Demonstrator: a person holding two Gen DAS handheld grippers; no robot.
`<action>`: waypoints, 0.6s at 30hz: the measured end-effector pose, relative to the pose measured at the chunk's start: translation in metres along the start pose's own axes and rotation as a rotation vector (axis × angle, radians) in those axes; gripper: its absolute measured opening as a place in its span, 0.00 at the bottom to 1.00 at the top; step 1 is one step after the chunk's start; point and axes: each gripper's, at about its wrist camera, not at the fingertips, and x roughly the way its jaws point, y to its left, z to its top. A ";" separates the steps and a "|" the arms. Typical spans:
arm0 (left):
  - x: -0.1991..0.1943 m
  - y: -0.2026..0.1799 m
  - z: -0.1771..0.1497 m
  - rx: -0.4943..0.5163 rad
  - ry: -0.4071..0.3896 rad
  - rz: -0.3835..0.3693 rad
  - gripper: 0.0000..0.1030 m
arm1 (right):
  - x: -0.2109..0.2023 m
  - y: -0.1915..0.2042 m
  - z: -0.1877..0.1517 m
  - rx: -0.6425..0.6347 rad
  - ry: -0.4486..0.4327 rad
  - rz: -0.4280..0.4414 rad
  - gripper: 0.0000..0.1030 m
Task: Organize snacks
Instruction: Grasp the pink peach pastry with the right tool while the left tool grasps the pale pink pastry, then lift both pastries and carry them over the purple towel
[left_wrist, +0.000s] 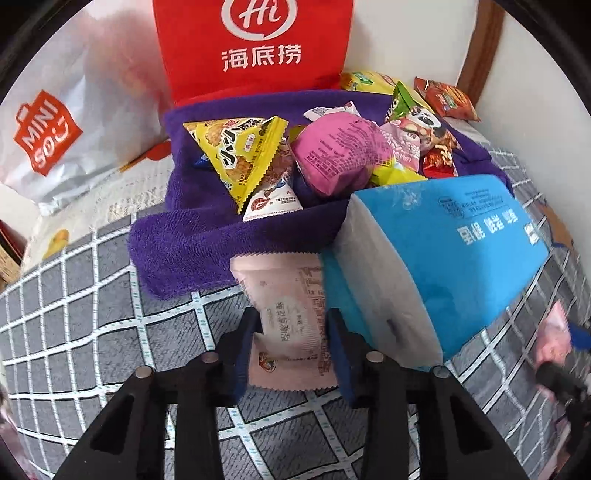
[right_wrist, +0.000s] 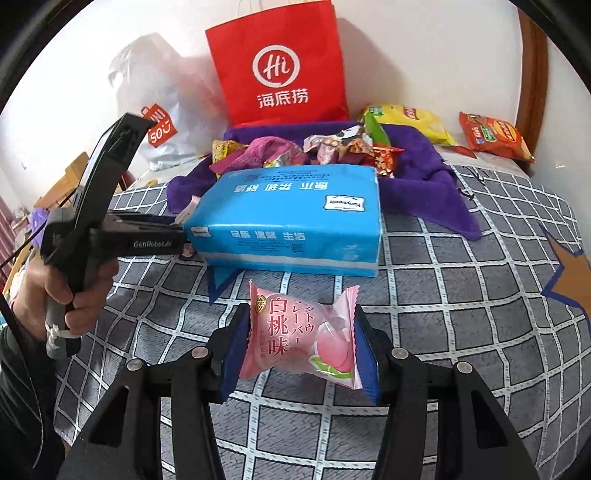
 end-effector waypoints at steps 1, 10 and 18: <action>-0.001 -0.002 -0.001 0.008 -0.002 0.009 0.32 | 0.000 0.000 0.000 0.002 0.001 -0.001 0.50; -0.036 0.013 -0.019 -0.048 -0.031 -0.012 0.31 | -0.010 -0.003 0.005 0.008 -0.021 -0.007 0.50; -0.072 0.007 -0.032 -0.102 -0.057 -0.086 0.31 | -0.023 -0.014 0.017 0.036 -0.052 -0.016 0.50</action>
